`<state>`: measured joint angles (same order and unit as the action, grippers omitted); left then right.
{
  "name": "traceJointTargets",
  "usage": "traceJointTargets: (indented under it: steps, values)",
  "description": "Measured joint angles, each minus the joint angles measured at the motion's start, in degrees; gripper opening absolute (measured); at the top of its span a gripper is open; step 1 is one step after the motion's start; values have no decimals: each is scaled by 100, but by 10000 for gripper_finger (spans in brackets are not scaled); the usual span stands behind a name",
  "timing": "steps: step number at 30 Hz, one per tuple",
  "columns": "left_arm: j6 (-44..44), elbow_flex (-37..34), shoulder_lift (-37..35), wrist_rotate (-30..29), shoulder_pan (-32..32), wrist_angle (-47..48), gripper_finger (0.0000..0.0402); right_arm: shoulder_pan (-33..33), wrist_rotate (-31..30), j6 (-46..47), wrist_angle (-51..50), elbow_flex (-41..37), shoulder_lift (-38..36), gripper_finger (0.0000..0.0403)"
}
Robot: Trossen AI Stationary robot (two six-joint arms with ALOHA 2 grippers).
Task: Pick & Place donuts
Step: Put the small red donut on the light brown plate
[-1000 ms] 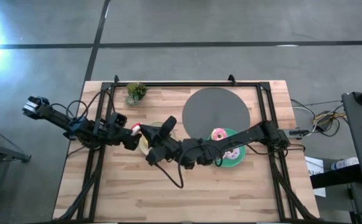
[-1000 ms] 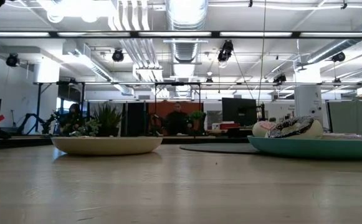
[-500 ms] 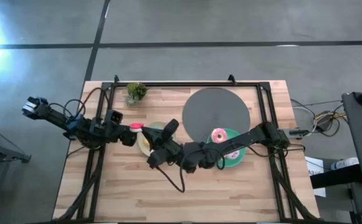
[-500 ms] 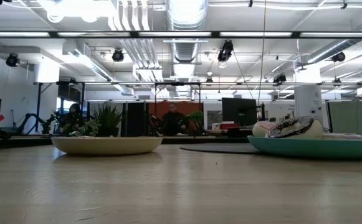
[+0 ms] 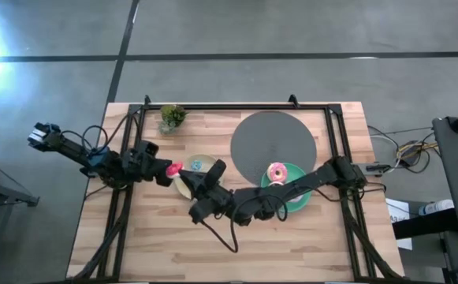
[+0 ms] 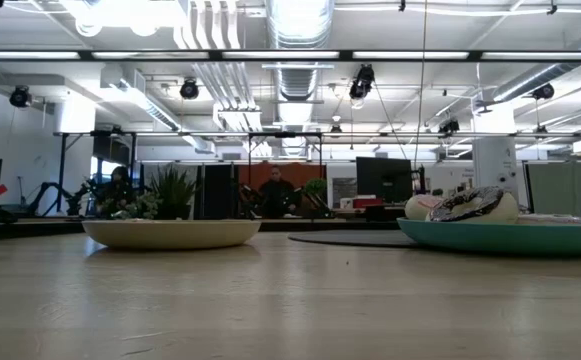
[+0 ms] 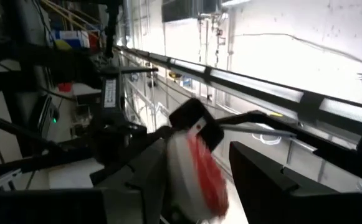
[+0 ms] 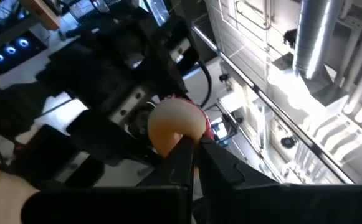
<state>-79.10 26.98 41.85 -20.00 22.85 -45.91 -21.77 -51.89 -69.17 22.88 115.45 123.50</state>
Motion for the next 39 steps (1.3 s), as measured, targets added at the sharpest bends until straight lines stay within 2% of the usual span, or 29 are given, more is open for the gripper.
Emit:
traceJointTargets:
  steps: [15,20,24,30,35,39]
  values:
    - [97,0,120,23,2,28,149,-10,-107,17,1,-195,-6,9]
    - [98,0,132,45,2,28,145,2,-333,17,0,-198,-9,9]
    - [125,0,132,42,2,74,120,28,-460,17,1,-198,-11,9]
    - [128,0,132,45,2,204,61,25,-513,59,-5,-200,-11,12]
    - [239,0,132,44,2,232,30,25,-567,760,-37,-200,-11,45]
    - [366,0,126,40,4,214,25,12,-1026,1222,-118,-210,-11,92]
